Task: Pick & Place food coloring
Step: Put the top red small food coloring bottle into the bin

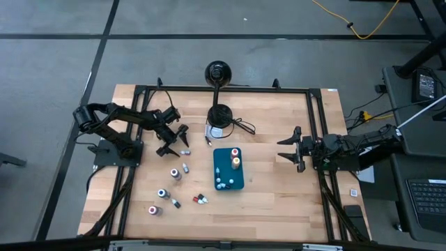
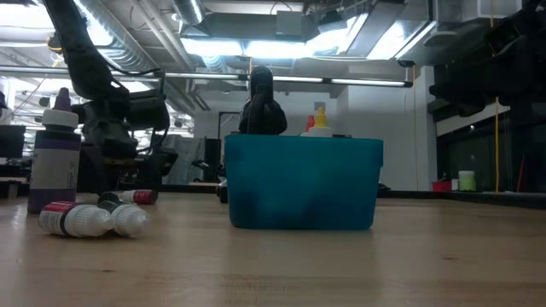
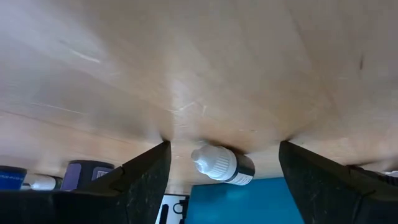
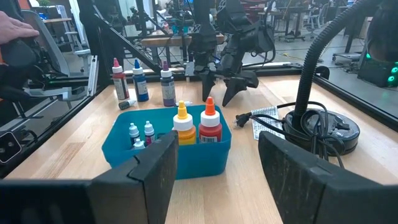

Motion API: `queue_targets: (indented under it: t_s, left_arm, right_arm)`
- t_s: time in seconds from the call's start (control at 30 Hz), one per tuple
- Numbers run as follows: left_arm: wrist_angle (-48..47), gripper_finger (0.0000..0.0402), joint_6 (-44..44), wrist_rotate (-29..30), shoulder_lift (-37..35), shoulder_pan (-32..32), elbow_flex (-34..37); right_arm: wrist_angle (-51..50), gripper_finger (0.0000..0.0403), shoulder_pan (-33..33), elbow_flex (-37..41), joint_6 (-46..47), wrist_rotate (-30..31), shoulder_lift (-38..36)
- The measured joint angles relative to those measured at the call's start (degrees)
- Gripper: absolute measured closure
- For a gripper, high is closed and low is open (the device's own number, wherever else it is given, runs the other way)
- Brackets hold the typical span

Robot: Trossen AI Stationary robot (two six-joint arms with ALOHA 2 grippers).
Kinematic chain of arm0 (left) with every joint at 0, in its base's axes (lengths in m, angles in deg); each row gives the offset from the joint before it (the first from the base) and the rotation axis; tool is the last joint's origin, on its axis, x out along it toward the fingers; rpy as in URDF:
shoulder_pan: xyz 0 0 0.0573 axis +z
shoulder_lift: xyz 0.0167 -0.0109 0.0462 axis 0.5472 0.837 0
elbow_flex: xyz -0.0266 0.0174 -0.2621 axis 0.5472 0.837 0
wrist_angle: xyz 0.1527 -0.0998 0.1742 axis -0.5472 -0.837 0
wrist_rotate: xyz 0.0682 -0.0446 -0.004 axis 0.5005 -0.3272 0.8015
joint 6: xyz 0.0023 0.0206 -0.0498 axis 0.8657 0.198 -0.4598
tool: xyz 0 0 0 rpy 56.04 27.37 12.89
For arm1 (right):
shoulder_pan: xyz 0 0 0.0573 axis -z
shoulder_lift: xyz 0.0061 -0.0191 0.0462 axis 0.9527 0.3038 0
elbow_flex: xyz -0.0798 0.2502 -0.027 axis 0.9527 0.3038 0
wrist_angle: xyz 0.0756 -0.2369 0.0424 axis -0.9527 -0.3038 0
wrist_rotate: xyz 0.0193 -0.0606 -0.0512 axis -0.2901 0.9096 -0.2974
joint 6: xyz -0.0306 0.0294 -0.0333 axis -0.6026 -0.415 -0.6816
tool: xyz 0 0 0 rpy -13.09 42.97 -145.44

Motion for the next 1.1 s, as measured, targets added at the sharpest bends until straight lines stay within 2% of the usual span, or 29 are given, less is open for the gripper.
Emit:
queue_targets:
  t_s: [0.47,0.87,1.1]
  left_arm:
    - [0.9,0.0161,-0.5,0.1,0.0,0.0,0.0]
    - [1.5,0.0171,-2.0,-0.3,0.4,-1.7,0.0]
    - [1.7,0.0191,-2.0,-0.2,0.5,-1.7,0.0]
  right_arm:
    - [0.0,0.0179,0.0,0.0,0.0,0.0,0.0]
    - [0.0,0.0179,0.0,0.0,0.0,0.0,0.0]
    - [0.0,0.0179,0.0,0.0,0.0,0.0,0.0]
